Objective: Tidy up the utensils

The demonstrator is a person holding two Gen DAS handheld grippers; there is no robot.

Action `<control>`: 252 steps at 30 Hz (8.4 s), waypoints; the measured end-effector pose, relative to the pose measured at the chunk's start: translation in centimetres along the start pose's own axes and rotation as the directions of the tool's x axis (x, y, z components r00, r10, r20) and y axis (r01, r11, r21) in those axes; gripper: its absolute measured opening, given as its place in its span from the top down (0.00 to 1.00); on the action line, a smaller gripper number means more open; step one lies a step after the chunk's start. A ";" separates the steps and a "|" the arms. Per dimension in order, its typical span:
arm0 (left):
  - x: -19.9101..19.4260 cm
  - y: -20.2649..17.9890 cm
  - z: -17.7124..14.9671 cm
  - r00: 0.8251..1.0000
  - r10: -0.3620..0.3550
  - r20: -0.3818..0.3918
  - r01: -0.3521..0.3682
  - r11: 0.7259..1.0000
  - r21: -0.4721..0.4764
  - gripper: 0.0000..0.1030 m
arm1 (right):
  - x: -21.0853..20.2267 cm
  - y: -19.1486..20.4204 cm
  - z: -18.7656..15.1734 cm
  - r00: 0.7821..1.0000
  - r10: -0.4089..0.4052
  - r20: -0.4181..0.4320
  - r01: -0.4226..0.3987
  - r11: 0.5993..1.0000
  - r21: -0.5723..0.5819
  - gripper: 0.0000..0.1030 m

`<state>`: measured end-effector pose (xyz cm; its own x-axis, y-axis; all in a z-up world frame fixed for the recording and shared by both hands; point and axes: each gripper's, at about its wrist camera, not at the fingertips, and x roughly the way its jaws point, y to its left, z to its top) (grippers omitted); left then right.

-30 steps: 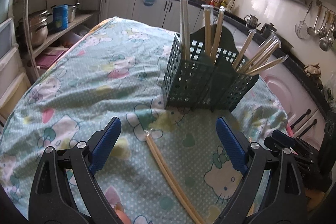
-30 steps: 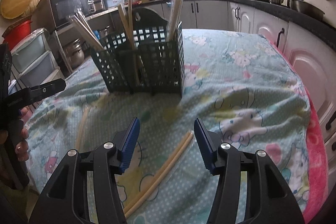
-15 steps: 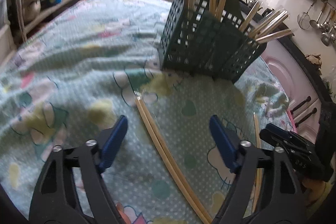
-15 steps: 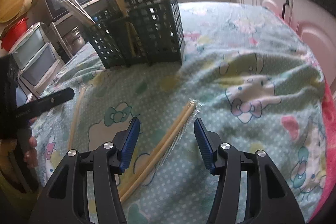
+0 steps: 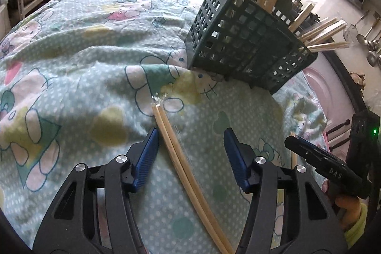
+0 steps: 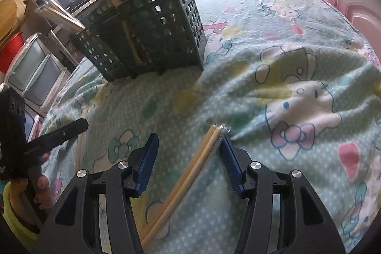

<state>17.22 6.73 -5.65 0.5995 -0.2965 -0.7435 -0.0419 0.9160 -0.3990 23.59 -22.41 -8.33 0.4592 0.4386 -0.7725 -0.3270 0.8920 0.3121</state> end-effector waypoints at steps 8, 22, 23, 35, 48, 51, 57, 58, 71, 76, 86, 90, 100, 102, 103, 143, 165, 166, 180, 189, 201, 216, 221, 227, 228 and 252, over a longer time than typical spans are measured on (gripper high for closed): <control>1.2 0.3 1.9 0.999 0.054 -0.002 -0.054 0.999 0.007 0.68 | 0.5 -0.6 1.1 1.000 -0.011 -0.006 0.011 1.000 0.022 0.76; 1.4 1.1 2.9 0.996 0.084 0.001 -0.084 0.996 -0.006 0.96 | -0.2 3.0 1.4 0.988 0.155 0.013 -0.155 0.987 -0.031 0.91; 1.2 1.0 2.8 0.997 0.073 0.003 -0.073 0.997 -0.010 0.97 | -0.5 3.5 1.5 0.986 0.164 0.018 -0.163 0.986 -0.042 0.92; -6.2 -3.4 3.9 0.981 -0.061 0.183 0.045 0.995 0.087 0.98 | -5.8 6.7 2.8 0.965 0.218 0.148 -0.197 0.969 -0.149 0.92; -13.6 -8.7 7.1 0.920 -0.142 0.365 0.069 0.976 0.205 0.98 | -12.2 6.9 3.7 0.920 0.222 0.324 -0.160 0.965 -0.208 0.93; -14.3 -9.5 7.8 0.911 -0.151 0.383 0.066 0.972 0.225 0.98 | -13.3 6.8 4.1 0.908 0.220 0.356 -0.149 0.965 -0.218 0.95; -15.3 -11.0 9.2 0.895 -0.169 0.414 0.061 0.963 0.261 0.98 | -14.7 7.0 4.9 0.891 0.218 0.398 -0.129 0.963 -0.238 0.96; -15.5 -11.2 9.4 0.892 -0.170 0.419 0.059 0.963 0.264 0.98 | -14.7 7.1 5.1 0.893 0.211 0.398 -0.118 0.962 -0.245 0.96; -16.3 -12.4 11.9 0.867 -0.181 0.464 0.045 0.956 0.290 0.98 | -5.3 4.5 5.5 0.979 0.125 0.162 -0.098 0.982 -0.162 0.96; -16.7 -12.9 13.2 0.852 -0.170 0.495 0.017 0.954 0.298 0.98 | -1.5 3.9 5.1 0.994 0.072 0.083 -0.060 0.989 -0.134 0.96; -15.8 -12.5 15.2 0.851 -0.143 0.506 -0.014 0.956 0.293 0.98 | 3.7 4.3 4.2 0.999 -0.040 -0.016 0.037 0.990 -0.139 0.68; -15.3 -12.2 15.8 0.851 -0.133 0.509 -0.020 0.959 0.283 0.98 | 4.2 5.2 3.9 0.997 -0.074 -0.013 0.070 0.980 -0.184 0.68; -14.3 -11.8 16.7 0.851 -0.112 0.514 -0.031 0.965 0.262 0.98 | 4.9 7.5 3.7 0.996 -0.090 -0.005 0.086 0.965 -0.248 0.89; -14.2 -11.7 16.8 0.850 -0.108 0.515 -0.034 0.965 0.258 0.98 | 4.7 8.0 3.7 0.999 -0.046 -0.013 0.042 0.969 -0.245 0.94; -14.2 -11.6 16.9 0.850 -0.107 0.515 -0.034 0.966 0.256 0.98 | 4.6 8.4 3.8 1.000 -0.020 -0.017 0.015 0.971 -0.239 0.94; -9.3 -10.2 18.5 0.872 -0.064 0.486 -0.061 0.969 0.238 0.98 | -8.8 7.5 16.0 0.712 0.150 0.685 0.043 0.966 -0.256 0.94; -6.9 -9.2 16.1 0.915 -0.037 0.402 -0.064 0.970 0.234 0.89 | -6.0 6.3 12.2 0.805 0.082 0.588 0.054 0.976 -0.210 0.92; -7.1 -9.1 16.0 0.915 -0.038 0.401 -0.061 0.971 0.232 0.85 | -6.1 6.2 12.1 0.809 0.082 0.582 0.049 0.977 -0.206 0.89; -10.0 -9.2 14.2 0.901 -0.061 0.430 -0.046 0.971 0.234 0.47 | -9.0 5.9 9.2 0.838 0.096 0.537 0.001 0.984 -0.176 0.61; -12.4 -9.9 11.6 0.893 -0.075 0.444 -0.050 0.963 0.265 0.21 | -11.2 6.2 6.8 0.846 0.083 0.527 0.017 0.983 -0.182 0.40; -12.8 -8.8 7.6 0.912 -0.046 0.408 -0.063 0.966 0.251 0.11 | -13.0 6.0 3.0 0.852 0.050 0.521 0.048 0.984 -0.173 0.10; -10.8 -6.3 1.7 0.938 0.000 0.346 -0.081 0.973 0.218 0.11 | -11.8 5.8 -1.8 0.882 0.041 0.469 0.055 0.980 -0.189 0.07; -10.4 -6.1 0.4 0.938 0.011 0.347 -0.090 0.973 0.212 0.11 | -11.1 5.8 -3.0 0.891 0.034 0.453 0.059 0.980 -0.188 0.07; -9.8 -5.6 -1.1 0.933 0.015 0.359 -0.096 0.973 0.209 0.11 | -10.5 5.6 -4.4 0.891 0.017 0.454 0.078 0.978 -0.191 0.07; -9.7 -5.5 -1.4 0.931 0.015 0.366 -0.098 0.973 0.210 0.11 | -10.5 5.6 -4.7 0.888 0.013 0.461 0.086 0.978 -0.193 0.06; -9.4 -5.2 -3.3 0.839 0.000 0.544 -0.150 0.961 0.232 0.11 | -11.6 5.9 -7.8 0.739 -0.016 0.674 0.200 0.960 -0.196 0.06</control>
<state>9.13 3.89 1.60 0.9378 -0.1018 -0.3319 0.0551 0.9876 -0.1472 9.88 -23.14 -1.82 0.9010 0.3833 -0.2033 -0.3842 0.9225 0.0365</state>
